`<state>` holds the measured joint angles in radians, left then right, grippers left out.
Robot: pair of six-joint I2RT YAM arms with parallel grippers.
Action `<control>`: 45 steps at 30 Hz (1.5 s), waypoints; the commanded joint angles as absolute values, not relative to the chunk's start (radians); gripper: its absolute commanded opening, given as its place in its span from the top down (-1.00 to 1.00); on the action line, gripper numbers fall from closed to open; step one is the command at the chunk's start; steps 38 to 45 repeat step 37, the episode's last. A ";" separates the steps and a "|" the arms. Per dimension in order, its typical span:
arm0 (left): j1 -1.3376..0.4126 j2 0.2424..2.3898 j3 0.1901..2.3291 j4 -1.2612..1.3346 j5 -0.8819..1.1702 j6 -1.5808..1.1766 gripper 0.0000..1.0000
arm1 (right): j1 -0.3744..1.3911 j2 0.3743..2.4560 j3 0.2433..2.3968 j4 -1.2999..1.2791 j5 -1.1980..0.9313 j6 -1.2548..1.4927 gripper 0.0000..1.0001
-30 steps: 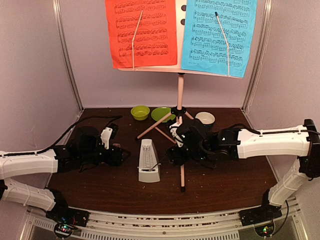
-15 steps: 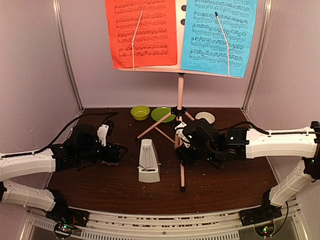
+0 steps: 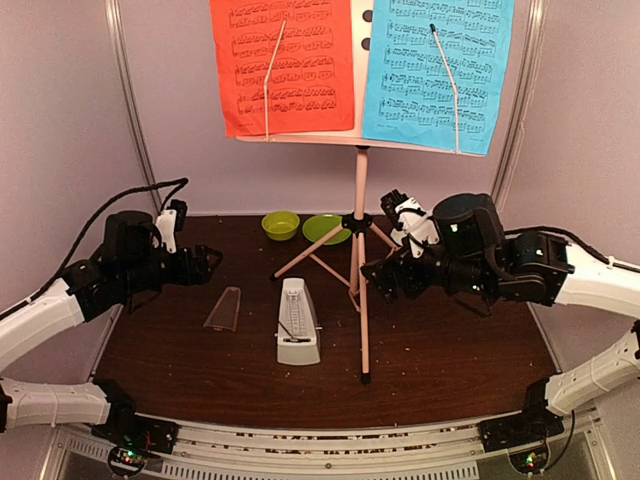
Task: Set up the instrument practice props
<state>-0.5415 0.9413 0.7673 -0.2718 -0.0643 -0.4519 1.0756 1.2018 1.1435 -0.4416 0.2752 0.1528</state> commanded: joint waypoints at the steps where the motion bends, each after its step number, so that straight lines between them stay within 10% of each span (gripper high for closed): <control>1: -0.537 0.987 0.922 -0.386 -0.019 -0.378 -0.76 | 1.031 1.143 1.157 -0.443 0.216 0.203 -1.00; 28: -0.537 0.978 0.819 -0.645 -0.175 -0.616 -0.96 | 0.856 0.592 0.516 -0.330 0.188 0.492 -1.00; 45: -0.537 0.981 0.782 -0.567 -0.195 -0.635 -0.96 | 0.845 0.567 0.486 -0.323 0.204 0.515 -1.00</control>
